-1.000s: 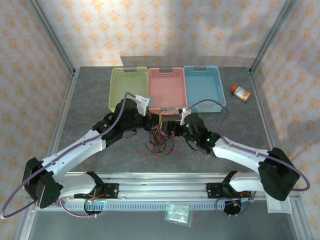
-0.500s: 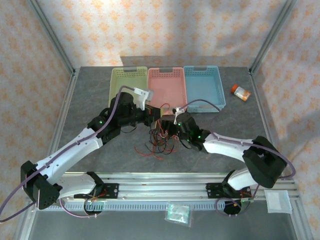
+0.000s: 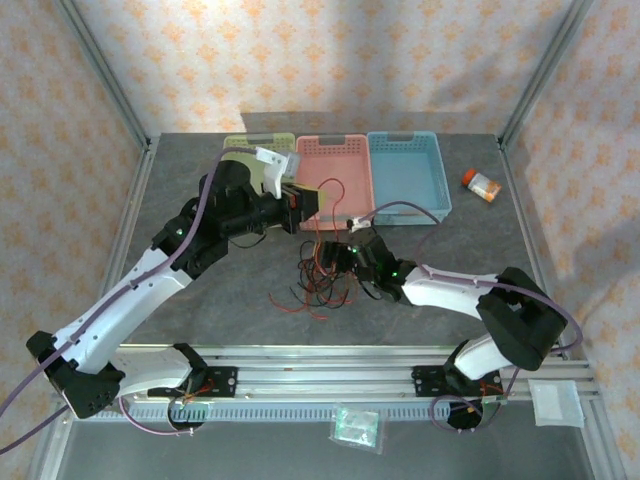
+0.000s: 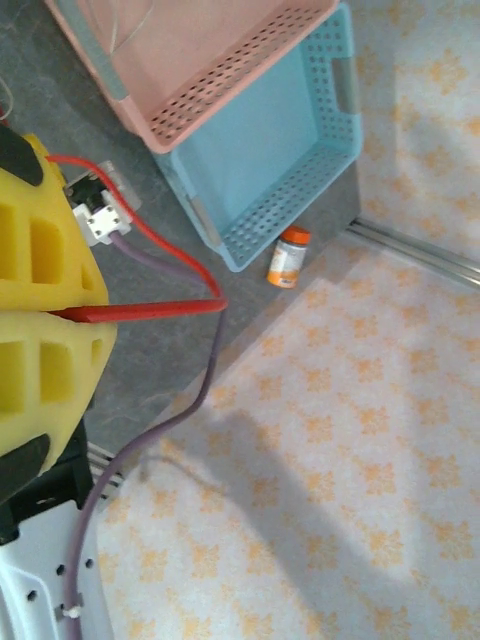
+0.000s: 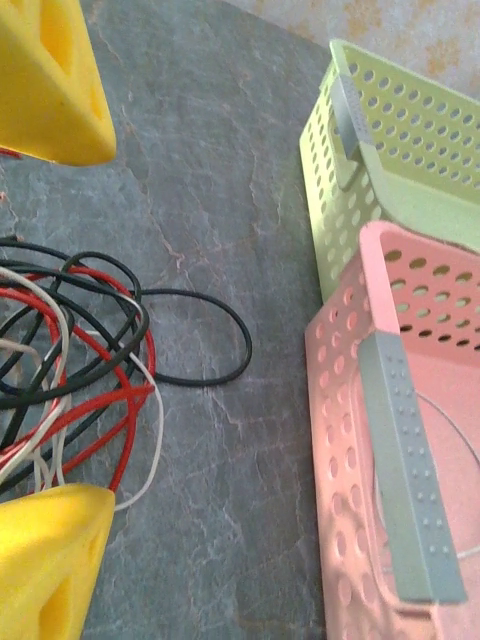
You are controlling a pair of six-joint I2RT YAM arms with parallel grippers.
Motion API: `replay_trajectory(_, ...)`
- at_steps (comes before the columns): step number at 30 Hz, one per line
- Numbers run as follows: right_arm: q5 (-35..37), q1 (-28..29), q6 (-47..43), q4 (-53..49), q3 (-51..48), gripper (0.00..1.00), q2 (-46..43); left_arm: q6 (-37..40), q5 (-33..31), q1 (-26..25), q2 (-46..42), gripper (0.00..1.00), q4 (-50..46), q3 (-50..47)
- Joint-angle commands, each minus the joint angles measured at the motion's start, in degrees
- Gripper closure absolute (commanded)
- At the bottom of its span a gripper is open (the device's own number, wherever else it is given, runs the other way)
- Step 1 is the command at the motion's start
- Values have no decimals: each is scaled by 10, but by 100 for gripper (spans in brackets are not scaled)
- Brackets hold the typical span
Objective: Untangle the cables
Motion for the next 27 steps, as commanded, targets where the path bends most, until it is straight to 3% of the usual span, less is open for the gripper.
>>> replay_trajectory(1, 43, 3, 21, -22, -11, 18, 16, 26, -26, 2, 8, 100, -44, 51)
replay_trajectory(19, 63, 3, 48, -40, -28, 20, 34, 70, -108, 7, 49, 100, -154, 256)
replay_trajectory(27, 77, 7, 37, -43, -39, 20, -15, 97, -172, 10, 63, 100, -192, 305)
